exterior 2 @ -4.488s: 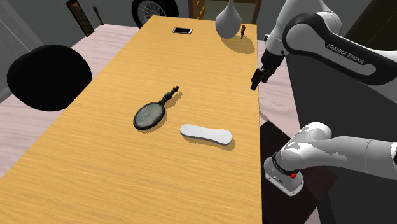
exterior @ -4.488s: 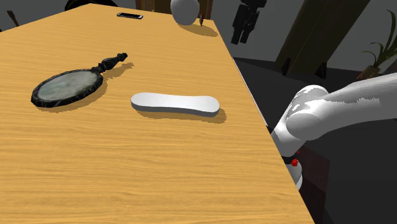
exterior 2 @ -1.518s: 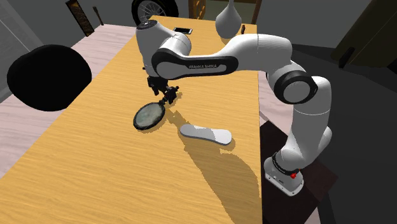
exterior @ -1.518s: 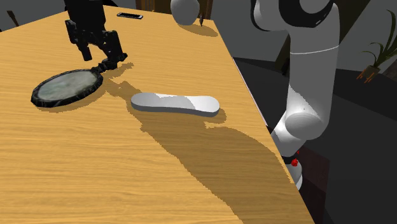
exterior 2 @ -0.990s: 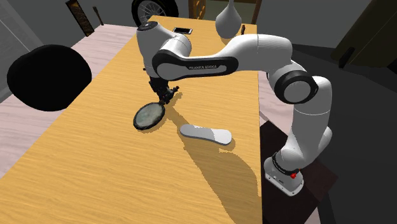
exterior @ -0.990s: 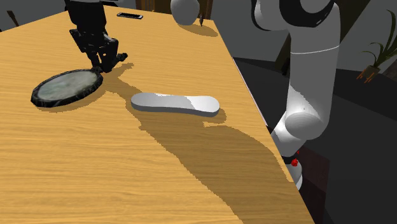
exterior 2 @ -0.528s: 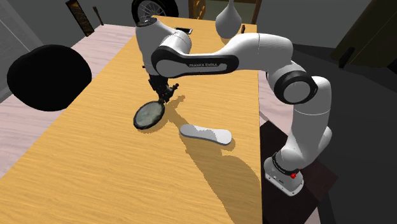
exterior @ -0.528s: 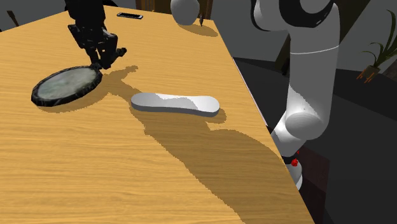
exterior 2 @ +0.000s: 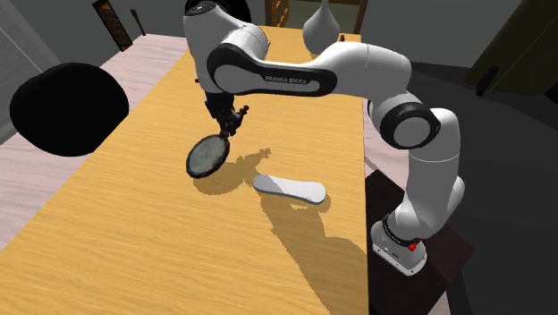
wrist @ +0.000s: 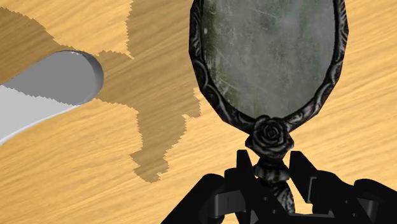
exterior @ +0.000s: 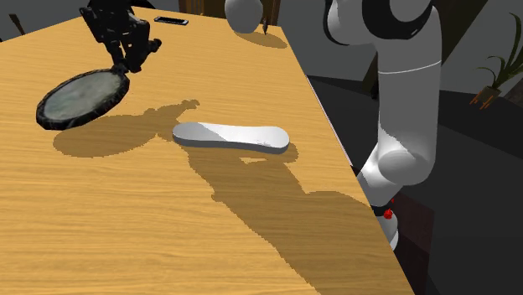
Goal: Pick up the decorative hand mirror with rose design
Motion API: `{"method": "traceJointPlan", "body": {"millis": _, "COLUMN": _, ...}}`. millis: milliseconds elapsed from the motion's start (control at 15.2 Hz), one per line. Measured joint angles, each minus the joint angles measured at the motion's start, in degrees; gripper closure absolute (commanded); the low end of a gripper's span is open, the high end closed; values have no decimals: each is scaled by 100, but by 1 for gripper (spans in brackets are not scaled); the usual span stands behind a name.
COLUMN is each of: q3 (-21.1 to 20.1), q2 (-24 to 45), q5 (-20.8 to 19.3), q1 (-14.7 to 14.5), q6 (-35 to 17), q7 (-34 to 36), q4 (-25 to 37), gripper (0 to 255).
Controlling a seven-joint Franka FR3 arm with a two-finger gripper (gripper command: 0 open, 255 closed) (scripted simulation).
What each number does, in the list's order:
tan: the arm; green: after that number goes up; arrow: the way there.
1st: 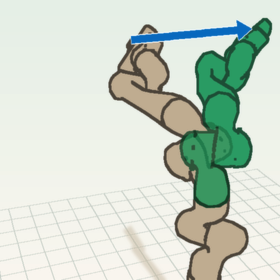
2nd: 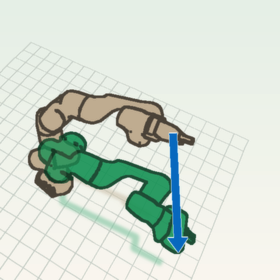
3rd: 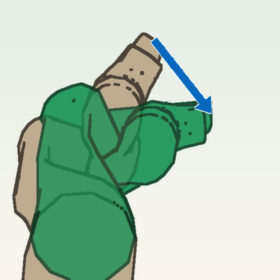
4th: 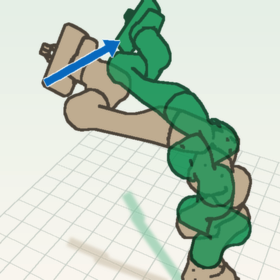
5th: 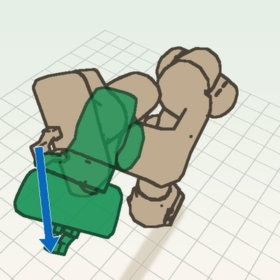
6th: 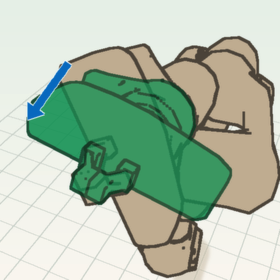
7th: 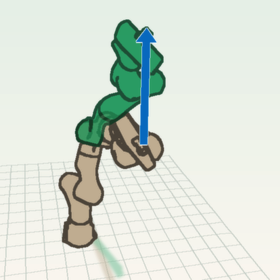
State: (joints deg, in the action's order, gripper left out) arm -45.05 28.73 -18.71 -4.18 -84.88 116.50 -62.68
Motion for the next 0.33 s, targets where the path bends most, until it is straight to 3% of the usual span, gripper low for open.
{"method": "traceJointPlan", "body": {"millis": 330, "q3": 59, "q2": 216, "q5": -145, "q1": -299, "q6": 498, "q7": -20, "q4": 733, "gripper": 255}}
